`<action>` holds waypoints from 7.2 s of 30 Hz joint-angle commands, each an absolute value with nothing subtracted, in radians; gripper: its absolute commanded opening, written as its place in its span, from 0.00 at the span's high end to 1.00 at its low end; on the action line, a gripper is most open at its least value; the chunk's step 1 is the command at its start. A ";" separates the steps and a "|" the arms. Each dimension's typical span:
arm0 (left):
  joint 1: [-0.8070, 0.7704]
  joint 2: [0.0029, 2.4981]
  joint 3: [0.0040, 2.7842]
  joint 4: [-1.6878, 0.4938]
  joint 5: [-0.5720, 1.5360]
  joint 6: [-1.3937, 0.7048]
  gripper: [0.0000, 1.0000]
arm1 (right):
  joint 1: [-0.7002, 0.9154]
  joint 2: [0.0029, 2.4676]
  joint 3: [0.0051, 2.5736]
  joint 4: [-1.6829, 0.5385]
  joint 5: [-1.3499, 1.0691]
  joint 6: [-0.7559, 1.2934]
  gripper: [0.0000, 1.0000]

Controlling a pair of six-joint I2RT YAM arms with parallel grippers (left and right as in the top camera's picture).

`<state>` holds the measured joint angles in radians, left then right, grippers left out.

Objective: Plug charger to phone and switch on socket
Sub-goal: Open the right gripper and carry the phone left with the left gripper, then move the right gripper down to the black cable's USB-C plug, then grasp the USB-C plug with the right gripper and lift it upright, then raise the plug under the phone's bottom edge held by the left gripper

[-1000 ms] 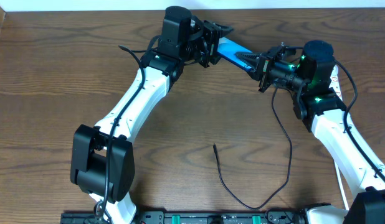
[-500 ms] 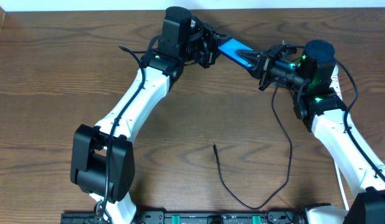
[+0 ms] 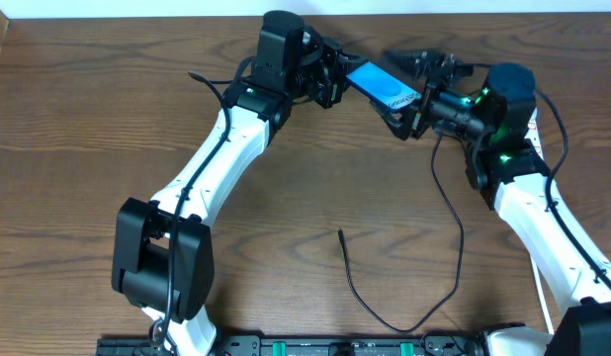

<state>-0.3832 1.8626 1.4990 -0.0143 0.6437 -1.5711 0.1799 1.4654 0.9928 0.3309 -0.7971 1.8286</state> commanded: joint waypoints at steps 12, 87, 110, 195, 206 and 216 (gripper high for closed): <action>-0.124 1.850 1.505 -0.002 1.028 -1.269 0.93 | 0.006 1.459 1.005 0.393 -1.081 1.366 0.01; 0.128 1.850 1.499 -0.074 1.362 -0.710 0.93 | 0.905 1.734 1.039 -0.744 0.054 0.860 0.04; 0.128 1.850 1.499 -0.074 1.361 -0.710 0.93 | 0.875 1.819 1.087 -0.778 0.010 0.844 0.30; 0.126 1.850 1.500 0.680 1.270 -1.393 0.92 | 0.433 1.846 1.112 0.831 -1.300 0.736 0.99; 0.078 1.850 1.500 0.691 1.222 -1.328 0.93 | 0.430 1.846 1.112 0.879 -1.244 0.777 0.99; 0.075 1.850 1.500 0.690 1.288 -1.275 0.93 | 0.423 1.846 1.112 0.879 -1.249 0.800 0.99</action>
